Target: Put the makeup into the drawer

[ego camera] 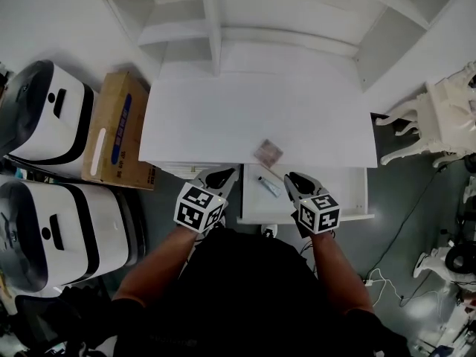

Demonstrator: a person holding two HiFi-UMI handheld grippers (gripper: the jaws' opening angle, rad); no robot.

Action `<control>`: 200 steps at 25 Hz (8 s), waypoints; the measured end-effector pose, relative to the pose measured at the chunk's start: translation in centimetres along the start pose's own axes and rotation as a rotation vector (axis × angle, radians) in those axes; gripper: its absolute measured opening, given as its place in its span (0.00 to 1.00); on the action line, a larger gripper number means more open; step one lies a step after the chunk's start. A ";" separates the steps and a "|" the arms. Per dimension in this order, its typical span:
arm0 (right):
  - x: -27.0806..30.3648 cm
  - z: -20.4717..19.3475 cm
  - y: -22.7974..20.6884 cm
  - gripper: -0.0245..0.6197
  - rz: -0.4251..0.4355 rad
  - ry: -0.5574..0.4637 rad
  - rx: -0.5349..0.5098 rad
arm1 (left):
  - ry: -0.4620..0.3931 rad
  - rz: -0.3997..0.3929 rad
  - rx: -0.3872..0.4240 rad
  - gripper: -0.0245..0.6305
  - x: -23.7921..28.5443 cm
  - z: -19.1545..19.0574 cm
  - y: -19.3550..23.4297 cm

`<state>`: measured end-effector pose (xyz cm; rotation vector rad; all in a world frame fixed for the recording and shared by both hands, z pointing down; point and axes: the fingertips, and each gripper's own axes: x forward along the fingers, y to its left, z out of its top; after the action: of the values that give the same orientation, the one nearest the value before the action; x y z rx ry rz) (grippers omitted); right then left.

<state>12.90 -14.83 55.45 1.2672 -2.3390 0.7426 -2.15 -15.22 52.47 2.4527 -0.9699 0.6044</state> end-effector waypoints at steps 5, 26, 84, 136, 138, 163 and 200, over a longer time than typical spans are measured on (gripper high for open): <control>-2.3 2.7 1.5 0.11 -0.006 -0.082 -0.042 | -0.015 -0.031 0.015 0.05 0.5 0.9 -1.2; -2.6 2.0 1.5 0.08 -0.032 -0.075 -0.052 | -0.001 -0.045 0.057 0.05 0.8 1.5 -1.9; 13.3 -8.7 -5.5 0.27 0.115 -0.044 1.077 | 0.060 0.150 -0.127 0.05 -5.0 -5.6 4.4; 3.4 -22.1 -11.1 0.14 0.154 0.685 0.368 | 0.092 0.121 -0.093 0.05 0.2 -5.2 -2.9; 3.8 -22.3 -10.8 0.14 0.180 0.699 0.351 | 0.094 0.138 -0.099 0.05 0.0 -5.5 -3.2; 6.5 -27.2 -12.1 0.18 0.164 0.894 0.188 | 0.082 0.334 -0.179 0.05 -3.0 -7.7 -6.9; -7.3 -6.3 8.0 0.08 0.197 -0.078 0.265 | -0.003 0.009 0.005 0.05 -7.5 -5.4 -9.5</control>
<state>10.38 -2.65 54.28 1.1982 -2.5193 1.1169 -1.59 -2.07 50.67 2.4552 -0.9816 0.6072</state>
